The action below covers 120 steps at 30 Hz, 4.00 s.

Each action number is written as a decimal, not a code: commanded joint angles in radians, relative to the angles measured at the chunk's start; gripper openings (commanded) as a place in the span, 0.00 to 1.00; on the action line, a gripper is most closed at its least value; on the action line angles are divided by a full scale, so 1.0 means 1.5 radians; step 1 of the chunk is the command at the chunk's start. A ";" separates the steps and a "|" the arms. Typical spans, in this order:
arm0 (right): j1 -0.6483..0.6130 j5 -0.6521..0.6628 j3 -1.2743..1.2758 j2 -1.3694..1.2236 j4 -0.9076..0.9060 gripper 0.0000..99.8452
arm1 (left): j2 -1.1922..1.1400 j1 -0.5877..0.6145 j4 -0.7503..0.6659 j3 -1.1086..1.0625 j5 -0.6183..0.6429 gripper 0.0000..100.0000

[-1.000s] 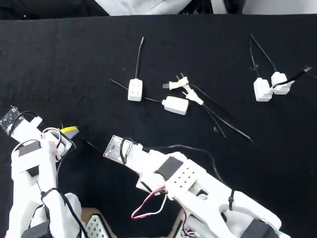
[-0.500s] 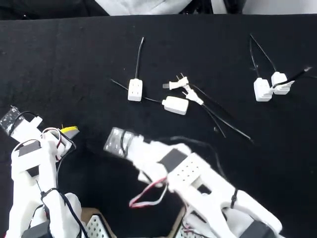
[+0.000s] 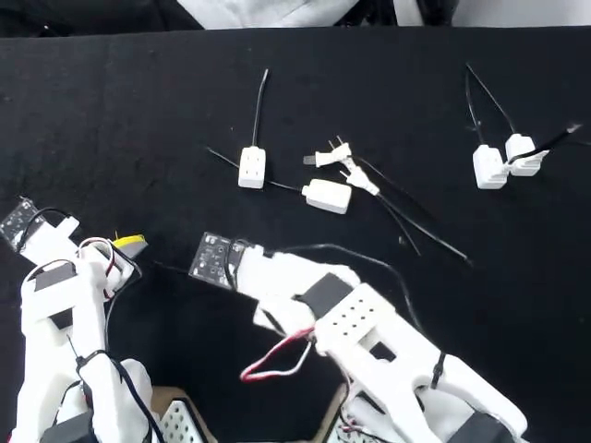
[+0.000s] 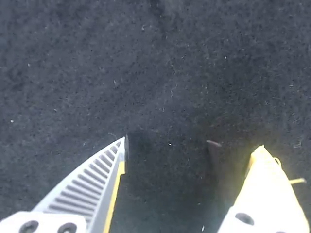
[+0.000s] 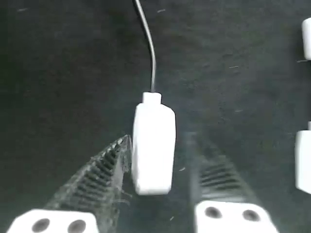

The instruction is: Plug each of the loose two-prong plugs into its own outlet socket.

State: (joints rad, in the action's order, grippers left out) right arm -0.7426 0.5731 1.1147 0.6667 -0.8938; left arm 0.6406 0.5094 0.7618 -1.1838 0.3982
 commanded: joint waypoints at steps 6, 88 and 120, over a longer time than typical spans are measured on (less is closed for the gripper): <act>-0.032 -0.046 -0.018 0.131 -0.056 0.22 | 0.006 -0.005 -0.005 0.007 -0.005 0.39; 0.556 -0.408 0.017 0.104 0.232 0.05 | -0.116 -0.455 0.385 0.264 -0.482 0.22; 0.557 -0.408 0.033 0.104 0.263 0.05 | -0.264 -0.579 0.174 0.292 -0.409 0.22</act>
State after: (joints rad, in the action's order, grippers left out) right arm 0.0767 -0.0330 1.1745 0.8232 -0.5194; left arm 0.2309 -0.3606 0.9812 -0.7618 -0.2279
